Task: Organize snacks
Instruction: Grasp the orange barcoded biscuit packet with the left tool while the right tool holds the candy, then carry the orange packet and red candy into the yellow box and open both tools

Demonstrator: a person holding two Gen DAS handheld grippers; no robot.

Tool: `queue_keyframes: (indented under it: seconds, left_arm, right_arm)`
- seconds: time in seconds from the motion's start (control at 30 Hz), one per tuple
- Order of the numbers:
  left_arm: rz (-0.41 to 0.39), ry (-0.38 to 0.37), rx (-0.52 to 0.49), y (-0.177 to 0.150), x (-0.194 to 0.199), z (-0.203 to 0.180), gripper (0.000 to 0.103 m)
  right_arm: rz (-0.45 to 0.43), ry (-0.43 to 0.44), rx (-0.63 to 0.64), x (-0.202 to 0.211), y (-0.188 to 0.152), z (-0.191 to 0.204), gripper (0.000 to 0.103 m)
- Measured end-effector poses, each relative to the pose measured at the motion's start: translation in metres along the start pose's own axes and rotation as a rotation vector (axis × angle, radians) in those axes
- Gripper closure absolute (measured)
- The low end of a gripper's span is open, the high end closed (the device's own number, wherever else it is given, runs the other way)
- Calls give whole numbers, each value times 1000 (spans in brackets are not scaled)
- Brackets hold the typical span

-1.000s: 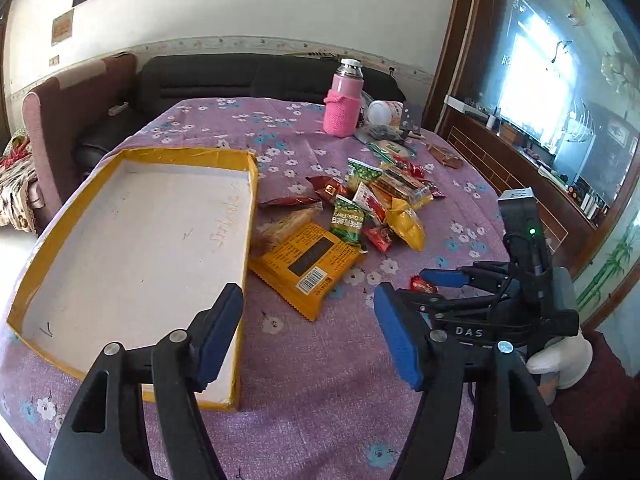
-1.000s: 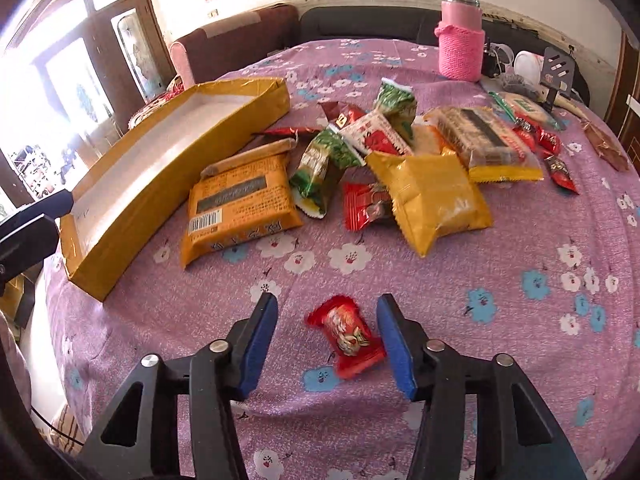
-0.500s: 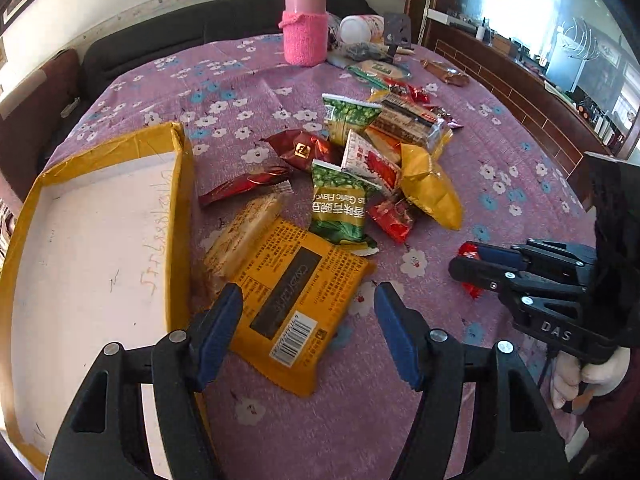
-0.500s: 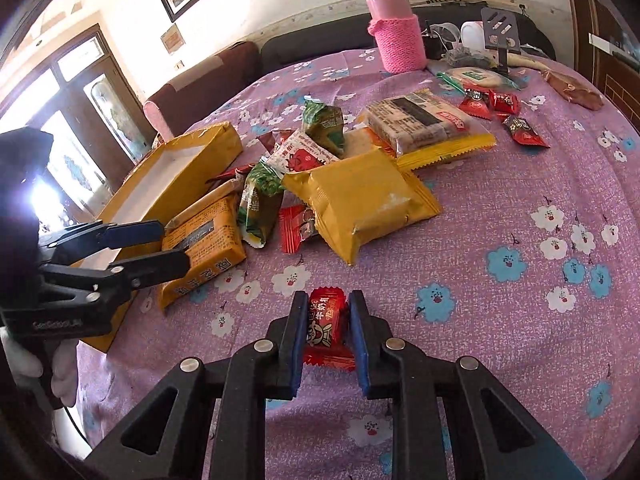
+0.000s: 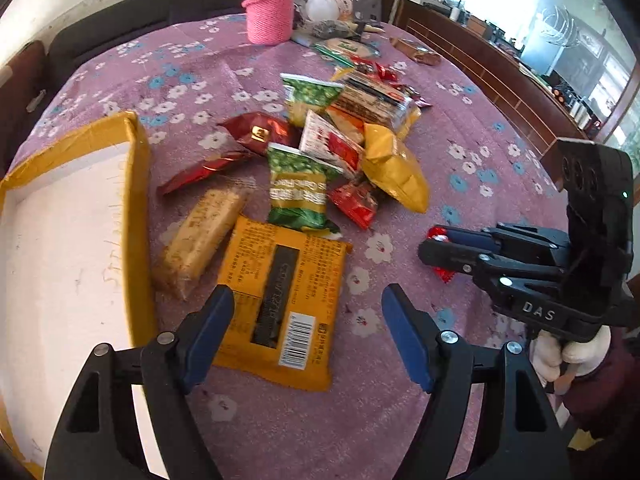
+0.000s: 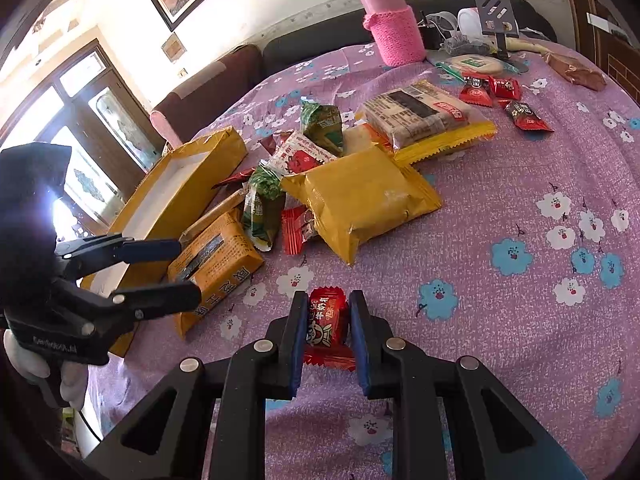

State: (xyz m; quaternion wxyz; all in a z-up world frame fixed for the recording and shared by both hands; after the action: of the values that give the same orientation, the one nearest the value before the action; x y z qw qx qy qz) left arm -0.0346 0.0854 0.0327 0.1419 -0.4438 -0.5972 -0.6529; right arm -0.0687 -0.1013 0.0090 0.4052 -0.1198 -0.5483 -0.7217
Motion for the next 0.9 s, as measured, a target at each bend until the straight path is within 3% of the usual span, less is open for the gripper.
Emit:
queue_keyframes:
  seconds: [0.17,0.33,0.47,0.57,0.63,0.9]
  left_arm:
    - [40,19,54,1,-19,14,27]
    - [54,49,4,-3,-28,2,24]
    - [78,122,-64,-8,-36,-8,23]
    - [61,138,-62,-10,-35,-11,22]
    - [40,158,-53,-11,-32,-10,31]
    - [-49,106,76,-26,-4,-11,33]
  right_arm:
    - [1,6,-10,0,0,-1,81]
    - [0,10,-16,-1,0,-3,81]
    - [0,11,-19,-1,1,-3,81]
    - [-1,12,-20,0,1,-3,81]
    - [-1,12,-19,-1,1,-3,81]
    - [-14,12,-24,2,1,-3,82]
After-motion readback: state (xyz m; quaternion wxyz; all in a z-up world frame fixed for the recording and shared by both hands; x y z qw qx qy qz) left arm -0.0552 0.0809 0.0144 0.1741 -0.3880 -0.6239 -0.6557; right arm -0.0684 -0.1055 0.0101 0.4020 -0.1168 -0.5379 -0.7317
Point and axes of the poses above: each gripper's, at about its wrist camera, not at the fingertips, and x roughly against the way its jaws point, z to its left, y to its top, the point moved 1 cm from there along -x, roughly the way its jaws point, and after that the axes turned 11 degrees about -z, right-handed, at the moved point
